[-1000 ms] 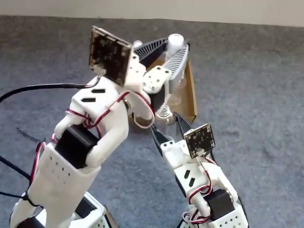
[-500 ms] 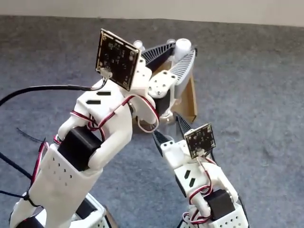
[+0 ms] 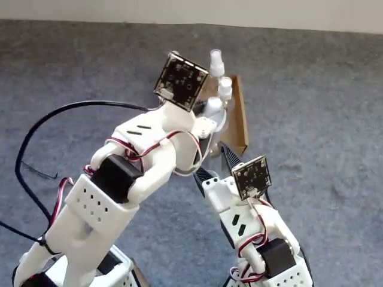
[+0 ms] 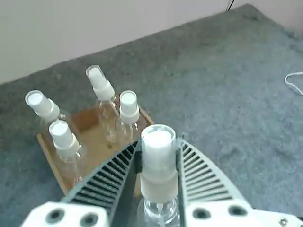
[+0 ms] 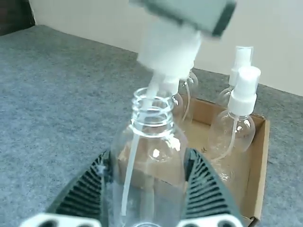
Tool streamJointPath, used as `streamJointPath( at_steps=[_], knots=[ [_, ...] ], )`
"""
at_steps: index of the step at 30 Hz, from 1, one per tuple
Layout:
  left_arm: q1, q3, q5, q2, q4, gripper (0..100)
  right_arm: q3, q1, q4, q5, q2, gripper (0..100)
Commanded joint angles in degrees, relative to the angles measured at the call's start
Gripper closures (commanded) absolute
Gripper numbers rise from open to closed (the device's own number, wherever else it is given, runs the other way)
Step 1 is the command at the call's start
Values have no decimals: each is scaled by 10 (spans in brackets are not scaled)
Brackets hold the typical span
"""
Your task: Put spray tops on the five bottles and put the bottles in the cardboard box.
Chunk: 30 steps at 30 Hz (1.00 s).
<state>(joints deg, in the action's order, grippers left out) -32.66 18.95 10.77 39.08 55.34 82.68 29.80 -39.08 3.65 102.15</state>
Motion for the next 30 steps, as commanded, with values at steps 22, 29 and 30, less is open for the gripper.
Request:
streamJointPath(
  at_steps=[22, 29, 30],
  knots=[
    [44, -109, -79, 65, 80, 829, 14, 0, 20, -4, 7, 995],
    [70, -49, -112, 65, 66, 829, 14, 0, 20, -4, 7, 995],
    [70, -37, -117, 65, 57, 829, 14, 0, 20, -4, 7, 995]
  ],
)
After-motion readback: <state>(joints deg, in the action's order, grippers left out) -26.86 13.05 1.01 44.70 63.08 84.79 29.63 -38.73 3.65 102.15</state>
